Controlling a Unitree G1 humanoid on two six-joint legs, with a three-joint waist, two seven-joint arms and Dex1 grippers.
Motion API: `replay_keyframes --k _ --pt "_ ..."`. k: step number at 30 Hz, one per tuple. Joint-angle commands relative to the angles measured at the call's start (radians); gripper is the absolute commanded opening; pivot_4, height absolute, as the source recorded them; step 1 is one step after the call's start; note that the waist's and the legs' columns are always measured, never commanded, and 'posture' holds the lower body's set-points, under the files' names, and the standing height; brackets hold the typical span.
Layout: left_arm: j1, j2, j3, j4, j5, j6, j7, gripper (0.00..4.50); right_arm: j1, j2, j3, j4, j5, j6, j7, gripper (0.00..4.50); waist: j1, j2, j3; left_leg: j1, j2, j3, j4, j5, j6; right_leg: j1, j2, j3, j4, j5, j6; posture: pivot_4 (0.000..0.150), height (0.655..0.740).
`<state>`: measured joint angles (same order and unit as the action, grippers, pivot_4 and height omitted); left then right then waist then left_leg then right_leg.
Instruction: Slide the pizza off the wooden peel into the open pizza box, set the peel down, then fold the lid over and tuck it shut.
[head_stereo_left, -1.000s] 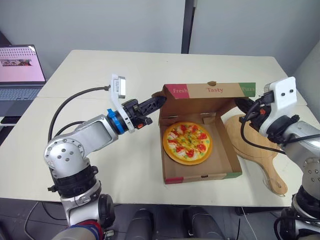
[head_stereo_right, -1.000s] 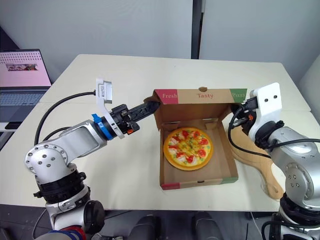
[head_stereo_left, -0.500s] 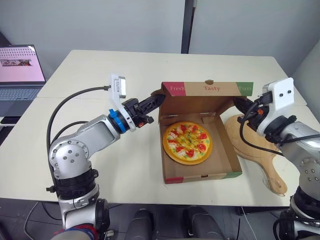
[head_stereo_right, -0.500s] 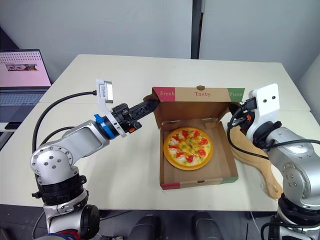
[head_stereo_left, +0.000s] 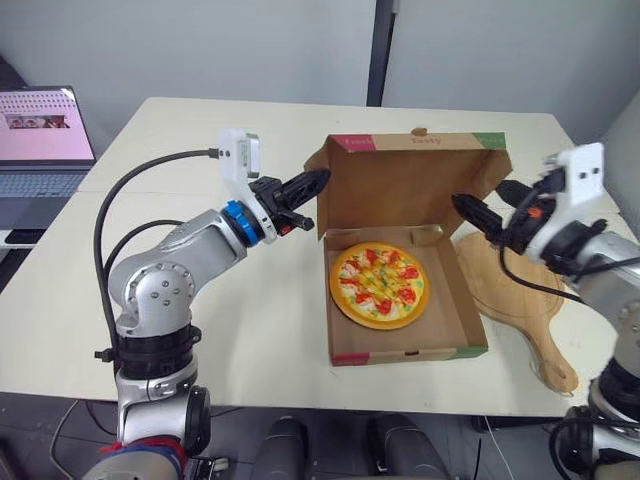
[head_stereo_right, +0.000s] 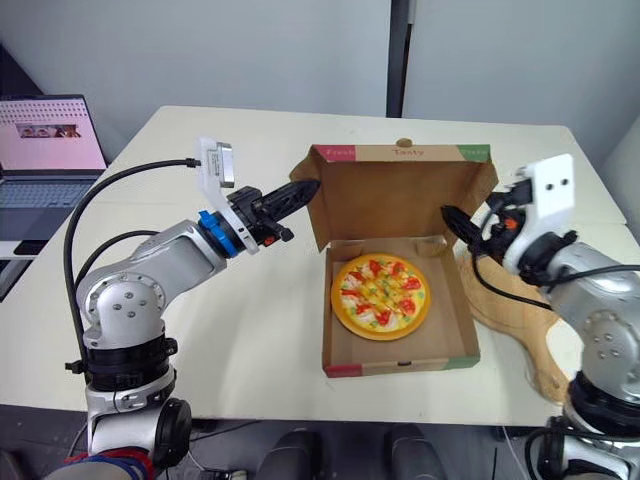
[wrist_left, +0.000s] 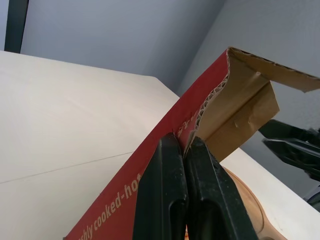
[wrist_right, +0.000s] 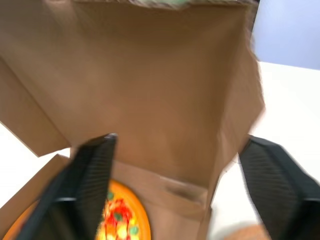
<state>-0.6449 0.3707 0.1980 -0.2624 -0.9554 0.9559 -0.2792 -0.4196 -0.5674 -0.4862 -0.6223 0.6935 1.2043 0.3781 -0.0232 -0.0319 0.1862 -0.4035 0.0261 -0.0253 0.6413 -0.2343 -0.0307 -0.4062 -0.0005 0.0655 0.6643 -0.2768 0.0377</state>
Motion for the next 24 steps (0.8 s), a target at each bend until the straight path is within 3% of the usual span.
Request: replay_keyframes --k 1,5,8,13,18,24 --pt "-0.040 0.032 -0.004 0.020 0.039 -0.048 -0.056 0.00 0.139 -0.069 -0.070 -0.002 0.039 -0.068 0.122 4.24 -0.001 0.000 0.000 0.000 0.000 0.000 0.000 0.000 0.000 0.000 0.000 0.000 -0.001 0.000 0.000 0.150 0.7306" --pt "-0.059 0.045 -0.023 0.049 0.075 -0.072 -0.104 0.00 0.351 -0.153 0.028 0.026 -0.101 -0.256 0.204 4.24 -0.006 0.000 0.000 0.000 0.000 0.002 -0.001 0.000 0.000 0.000 0.000 0.002 -0.002 0.000 0.000 0.150 0.7306" --pt "-0.071 0.055 -0.030 0.070 0.101 -0.086 -0.133 0.00 0.474 -0.222 0.125 0.051 -0.227 -0.422 0.260 3.63 -0.011 0.000 0.000 0.001 0.000 0.003 -0.001 0.000 0.000 0.000 0.000 0.003 -0.001 0.000 0.001 0.150 0.7306" --pt "-0.093 0.081 -0.053 0.114 0.156 -0.120 -0.205 0.00 0.579 -0.262 0.244 0.094 -0.342 -0.593 0.318 1.80 -0.010 0.000 0.000 0.002 0.001 0.003 0.000 0.000 0.000 0.000 0.001 0.003 -0.001 0.001 0.002 0.150 0.7306" --pt "-0.114 0.088 -0.071 0.166 0.204 -0.154 -0.261 0.00 0.601 -0.258 0.316 0.085 -0.360 -0.616 0.348 0.02 -0.008 0.000 0.000 0.001 0.000 0.003 0.001 0.000 0.000 0.001 0.001 0.003 -0.001 0.001 0.003 0.150 0.7306" --pt "-0.148 0.100 -0.081 0.253 0.271 -0.208 -0.327 0.00 0.568 -0.219 0.383 0.041 -0.335 -0.583 0.342 0.02 -0.010 0.000 0.000 0.002 0.001 0.002 0.001 0.000 0.000 0.001 0.001 0.003 -0.001 0.001 0.003 0.150 0.7306"
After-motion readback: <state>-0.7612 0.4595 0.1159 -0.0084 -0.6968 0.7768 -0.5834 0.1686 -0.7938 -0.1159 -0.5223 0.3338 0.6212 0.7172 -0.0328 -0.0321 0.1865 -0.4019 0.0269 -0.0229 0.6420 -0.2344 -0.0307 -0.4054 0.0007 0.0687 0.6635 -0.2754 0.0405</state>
